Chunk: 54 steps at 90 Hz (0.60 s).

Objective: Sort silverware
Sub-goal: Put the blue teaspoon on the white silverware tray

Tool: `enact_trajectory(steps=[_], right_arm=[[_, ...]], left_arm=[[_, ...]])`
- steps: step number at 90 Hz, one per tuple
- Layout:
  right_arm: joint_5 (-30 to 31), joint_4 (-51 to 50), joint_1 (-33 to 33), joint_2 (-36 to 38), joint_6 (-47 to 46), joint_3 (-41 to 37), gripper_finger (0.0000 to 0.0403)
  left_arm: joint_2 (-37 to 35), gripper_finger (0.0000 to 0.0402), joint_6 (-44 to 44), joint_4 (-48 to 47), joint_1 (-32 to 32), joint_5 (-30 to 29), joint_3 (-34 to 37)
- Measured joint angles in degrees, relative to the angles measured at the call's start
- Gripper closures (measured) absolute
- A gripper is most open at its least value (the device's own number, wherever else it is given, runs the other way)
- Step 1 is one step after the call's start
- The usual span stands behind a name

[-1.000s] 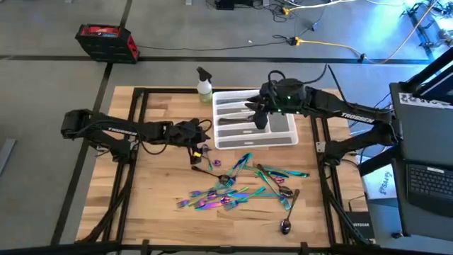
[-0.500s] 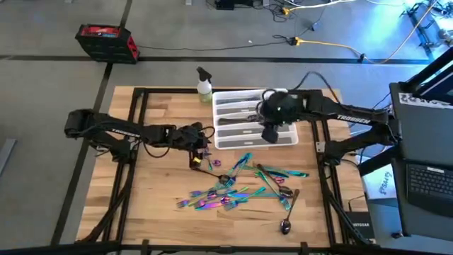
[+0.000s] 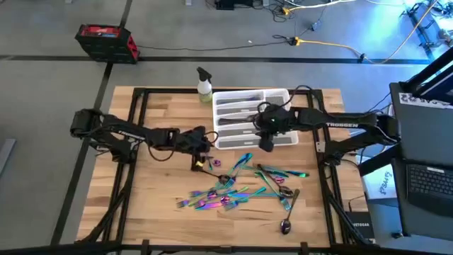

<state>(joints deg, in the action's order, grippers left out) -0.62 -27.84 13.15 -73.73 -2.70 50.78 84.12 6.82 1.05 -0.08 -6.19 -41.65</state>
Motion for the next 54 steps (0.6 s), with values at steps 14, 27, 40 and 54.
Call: enact_trajectory(steps=[14,27,40,54], right_arm=[[0.0,4.08,0.0,0.0,0.84,0.02,0.0315],[0.0,4.46,0.0,0.0,2.16,0.02,0.0326],[0.0,4.81,0.0,0.0,2.99,0.02,0.0351],[0.0,5.23,0.0,0.0,3.0,0.04,0.0375]], left_arm=[[0.18,0.0181,1.4,-4.02,-0.06,-0.01,0.0],[1.04,0.0181,2.24,-8.3,-0.06,-0.01,0.0],[2.22,0.0181,1.56,-9.12,-0.08,-0.01,0.0],[3.45,0.0181,2.24,-9.02,-0.24,-0.01,0.0]])
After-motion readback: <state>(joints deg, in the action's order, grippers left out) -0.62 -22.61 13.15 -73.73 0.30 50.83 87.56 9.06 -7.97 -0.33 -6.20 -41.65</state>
